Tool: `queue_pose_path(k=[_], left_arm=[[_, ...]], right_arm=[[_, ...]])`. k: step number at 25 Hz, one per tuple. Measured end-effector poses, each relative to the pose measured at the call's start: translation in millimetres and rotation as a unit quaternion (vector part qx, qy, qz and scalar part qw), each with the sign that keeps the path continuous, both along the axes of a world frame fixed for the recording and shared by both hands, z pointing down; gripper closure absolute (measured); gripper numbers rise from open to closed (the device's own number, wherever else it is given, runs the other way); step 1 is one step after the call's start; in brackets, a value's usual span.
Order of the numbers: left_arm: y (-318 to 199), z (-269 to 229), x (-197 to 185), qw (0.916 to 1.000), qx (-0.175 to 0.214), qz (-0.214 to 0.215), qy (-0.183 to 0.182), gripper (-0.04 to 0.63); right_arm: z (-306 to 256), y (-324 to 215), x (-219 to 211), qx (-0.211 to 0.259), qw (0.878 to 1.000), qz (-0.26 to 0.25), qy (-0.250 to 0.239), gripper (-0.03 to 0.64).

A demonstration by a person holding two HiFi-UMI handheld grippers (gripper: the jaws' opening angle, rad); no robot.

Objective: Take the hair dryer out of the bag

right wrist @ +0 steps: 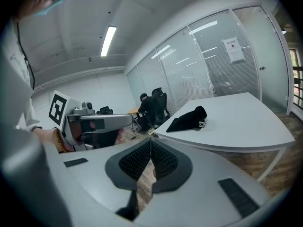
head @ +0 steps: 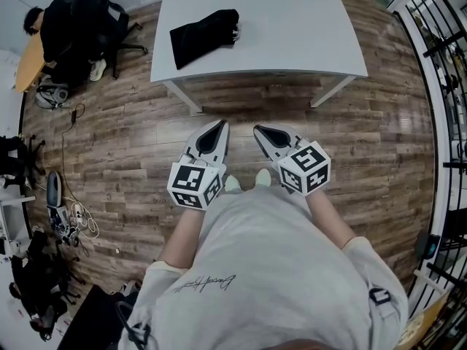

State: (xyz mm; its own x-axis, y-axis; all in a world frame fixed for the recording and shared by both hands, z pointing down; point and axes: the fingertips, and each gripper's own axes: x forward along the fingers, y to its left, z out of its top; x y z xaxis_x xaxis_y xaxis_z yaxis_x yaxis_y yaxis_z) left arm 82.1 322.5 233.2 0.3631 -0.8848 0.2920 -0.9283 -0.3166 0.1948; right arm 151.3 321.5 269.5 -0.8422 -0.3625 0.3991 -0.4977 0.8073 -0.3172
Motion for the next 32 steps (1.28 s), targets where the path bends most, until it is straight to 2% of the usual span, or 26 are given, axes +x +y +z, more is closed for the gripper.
queue_pose_path(k=[8,15,32], left_arm=[[-5,-1,13,0.9998,0.0,-0.016,-0.011,0.583],[-4,6,39,0.9994,0.0,-0.007,-0.033,0.583],[-23,12,42,0.9997,0.002,0.0,-0.023,0.583]], right_arm=[[-5,-12,18,0.002,1.0,-0.009,-0.018,0.592],[3,-12,37,-0.006,0.999,-0.029,-0.018,0.592],[9,-28,41,-0.01,0.999,-0.026,-0.02,0.592]])
